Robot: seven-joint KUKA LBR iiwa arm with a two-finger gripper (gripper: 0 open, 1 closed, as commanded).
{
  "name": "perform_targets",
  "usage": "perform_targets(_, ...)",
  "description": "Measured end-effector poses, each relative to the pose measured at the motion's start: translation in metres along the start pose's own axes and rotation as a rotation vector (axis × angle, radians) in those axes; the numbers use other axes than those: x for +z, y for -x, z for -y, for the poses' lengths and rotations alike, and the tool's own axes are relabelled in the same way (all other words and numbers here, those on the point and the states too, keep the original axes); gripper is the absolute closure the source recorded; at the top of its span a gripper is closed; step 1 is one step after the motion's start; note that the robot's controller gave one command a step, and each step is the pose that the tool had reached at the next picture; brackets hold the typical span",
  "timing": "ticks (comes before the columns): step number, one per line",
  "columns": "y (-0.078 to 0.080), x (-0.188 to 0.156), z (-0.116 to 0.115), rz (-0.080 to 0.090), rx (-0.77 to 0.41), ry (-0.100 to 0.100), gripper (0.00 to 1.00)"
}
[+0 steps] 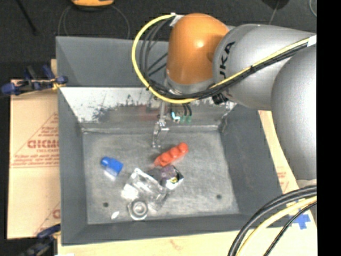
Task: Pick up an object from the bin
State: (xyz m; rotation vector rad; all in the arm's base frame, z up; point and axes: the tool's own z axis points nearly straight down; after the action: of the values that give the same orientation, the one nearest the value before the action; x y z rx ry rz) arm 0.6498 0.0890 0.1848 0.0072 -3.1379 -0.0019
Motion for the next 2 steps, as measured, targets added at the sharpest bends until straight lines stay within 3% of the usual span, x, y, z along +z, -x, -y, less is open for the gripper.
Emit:
perform_targets(1, -0.073, 0.112, 0.023, 0.021, -0.028, 0.0, 0.0)
perform_targets(2, -0.09, 0.11, 0.077, 0.022, -0.2, 0.0, 0.0)
